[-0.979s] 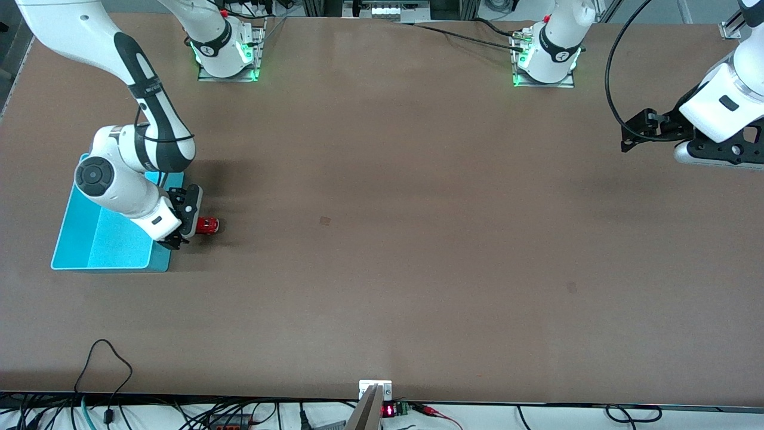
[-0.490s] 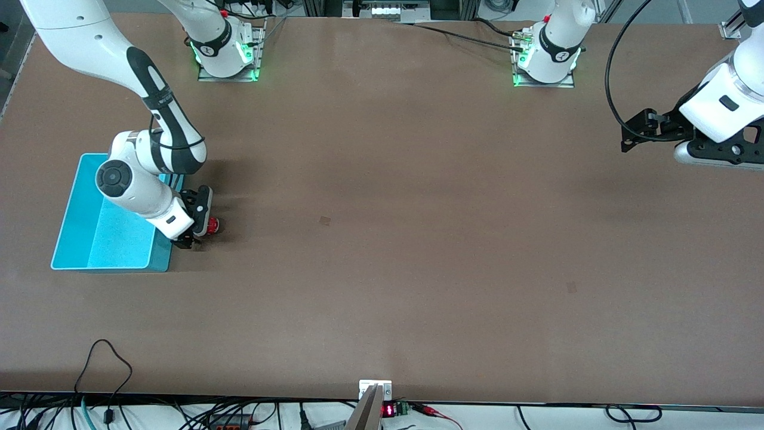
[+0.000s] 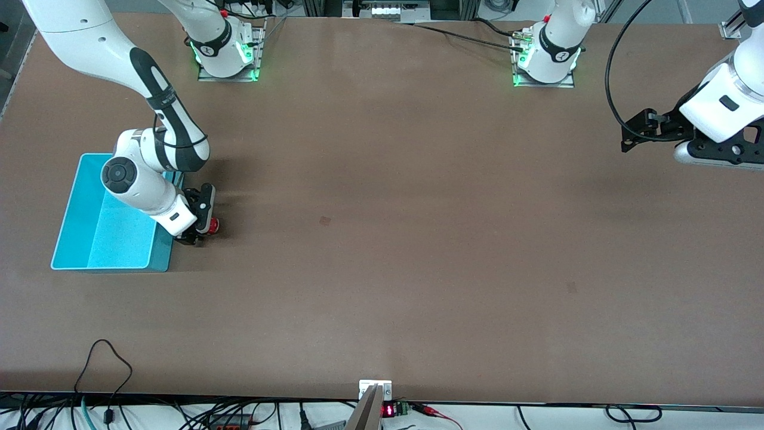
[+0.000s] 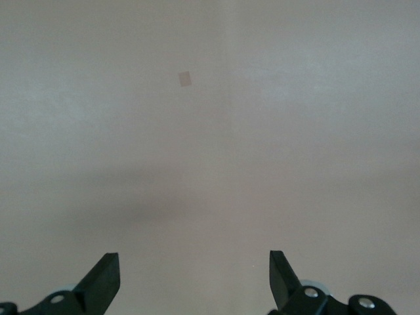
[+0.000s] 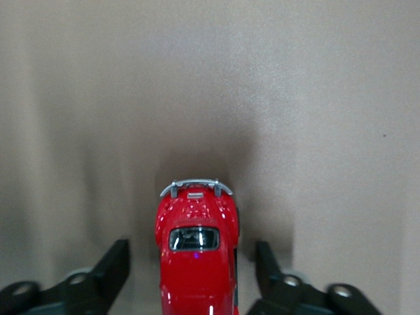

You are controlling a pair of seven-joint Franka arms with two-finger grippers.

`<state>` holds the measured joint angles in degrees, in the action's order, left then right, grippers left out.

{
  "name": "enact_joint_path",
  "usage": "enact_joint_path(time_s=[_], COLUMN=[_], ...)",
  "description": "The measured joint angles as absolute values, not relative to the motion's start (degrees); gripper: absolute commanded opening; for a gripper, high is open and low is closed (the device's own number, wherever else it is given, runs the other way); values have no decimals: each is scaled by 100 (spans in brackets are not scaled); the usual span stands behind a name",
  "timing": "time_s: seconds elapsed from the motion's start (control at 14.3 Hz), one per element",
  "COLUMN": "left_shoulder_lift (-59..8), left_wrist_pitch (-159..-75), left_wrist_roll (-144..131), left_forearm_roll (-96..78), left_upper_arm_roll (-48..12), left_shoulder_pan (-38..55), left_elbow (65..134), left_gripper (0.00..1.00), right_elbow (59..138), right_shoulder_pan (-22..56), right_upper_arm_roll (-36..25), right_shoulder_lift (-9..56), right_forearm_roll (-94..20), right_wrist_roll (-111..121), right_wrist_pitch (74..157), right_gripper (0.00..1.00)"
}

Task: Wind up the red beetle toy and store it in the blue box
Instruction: 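Grasp the red car with the right gripper and lift it, then carry the car over the cyan box and lower it inside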

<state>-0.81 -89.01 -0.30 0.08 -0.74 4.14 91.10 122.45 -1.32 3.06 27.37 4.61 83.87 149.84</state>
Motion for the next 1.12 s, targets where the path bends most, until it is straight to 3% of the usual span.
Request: enact_joint_path(time_s=[0.14, 0.63, 1.12], left_shoulder_lift=[-81, -81, -81], left_wrist_pitch=[-8901, -8901, -8901], left_wrist_roll=[-30, -30, -30], left_forearm_roll=[8, 8, 8], left_upper_arm_roll=[-74, -74, -73], left_shoulder_pan=[414, 411, 408], left_elbow=[9110, 9111, 9111], left_gripper=[100, 100, 100], right_elbow=[12243, 12103, 11341], right_shoulder_pan=[-119, 48, 58], right_upper_arm_roll=[307, 599, 630], right_shoulder_lift=[2733, 2503, 1448], right_forearm_roll=[461, 459, 450], right_wrist_roll=[8387, 7246, 4805], right_wrist_pitch=[14995, 14957, 13159], right_gripper=[0, 0, 0])
